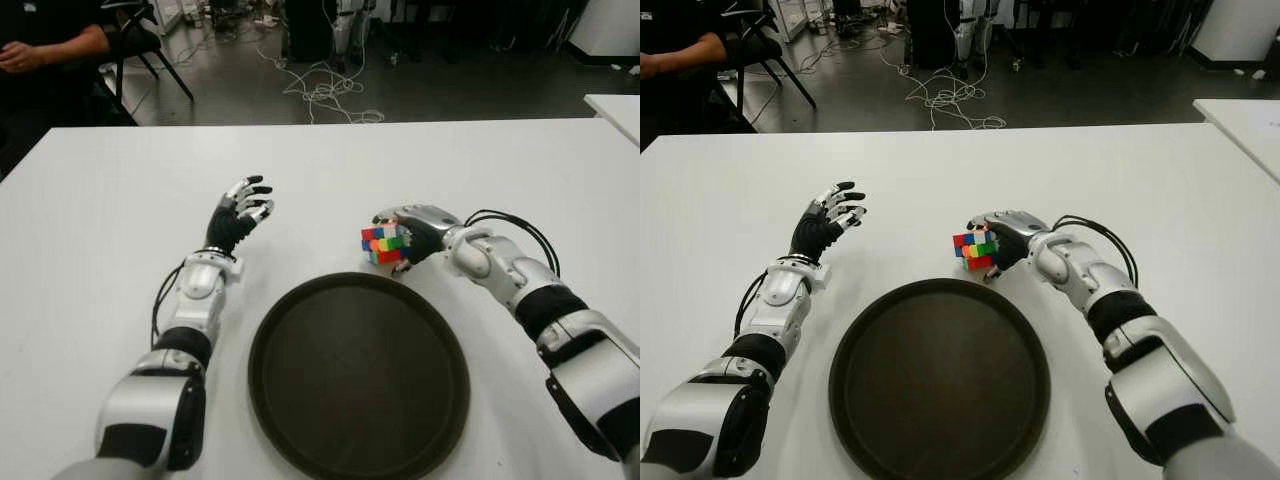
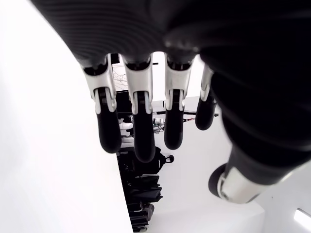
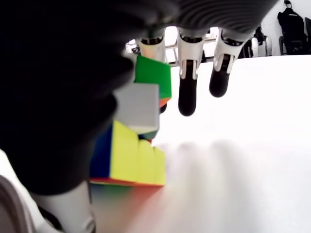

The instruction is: Pick up the Rubik's Cube and put it in the plate

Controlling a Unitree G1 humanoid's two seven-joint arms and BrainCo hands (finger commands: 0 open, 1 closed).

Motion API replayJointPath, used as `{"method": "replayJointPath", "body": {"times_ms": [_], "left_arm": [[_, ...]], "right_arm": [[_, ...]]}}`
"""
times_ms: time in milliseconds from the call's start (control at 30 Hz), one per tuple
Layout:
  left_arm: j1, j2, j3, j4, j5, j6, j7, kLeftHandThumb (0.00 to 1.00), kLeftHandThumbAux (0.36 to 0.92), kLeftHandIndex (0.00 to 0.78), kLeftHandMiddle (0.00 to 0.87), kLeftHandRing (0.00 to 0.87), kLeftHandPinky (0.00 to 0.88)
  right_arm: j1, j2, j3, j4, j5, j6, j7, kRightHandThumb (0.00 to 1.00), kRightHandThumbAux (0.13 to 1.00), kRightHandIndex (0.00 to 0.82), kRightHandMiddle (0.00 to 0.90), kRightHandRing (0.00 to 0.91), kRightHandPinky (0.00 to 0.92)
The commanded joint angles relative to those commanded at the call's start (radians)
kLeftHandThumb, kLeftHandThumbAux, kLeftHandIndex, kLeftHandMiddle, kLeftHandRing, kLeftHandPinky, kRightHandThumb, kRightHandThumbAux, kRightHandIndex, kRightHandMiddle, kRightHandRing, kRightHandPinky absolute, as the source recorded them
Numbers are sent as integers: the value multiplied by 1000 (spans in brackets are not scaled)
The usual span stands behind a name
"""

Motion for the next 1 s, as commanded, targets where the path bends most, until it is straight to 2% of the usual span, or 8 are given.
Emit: {"method": "replayJointPath", "body": {"times_ms": [233,433,567,767,1000], "left_arm": [[1,1,-3,-2,4,-7,4,259,717,214,297,316,329],[0,0,-1,-2,3,-10,2,285,730,213,298,313,320],[1,-2,2,-3,-3,-10,-3,292,730,206,297,313,313],[1,-2,7,-2,-10,-12,-14,330,731,212,287,311,338],[0,1,6,0,-10,-10,-15,318,715,202,287,308,323]], "right_arm": [[-2,2,1,17,1,-19,-34,0,826,285,303,314,276],[-4,2,4,23,-1,-17,-38,0,818,268,301,311,282],[-5,3,4,24,-1,-11,-37,0,826,295,318,338,321],[-3,4,4,18,-2,-2,-35,0,820,284,307,312,266],[-4,4,5,23,-1,-8,-38,0,830,272,290,283,233]]}}
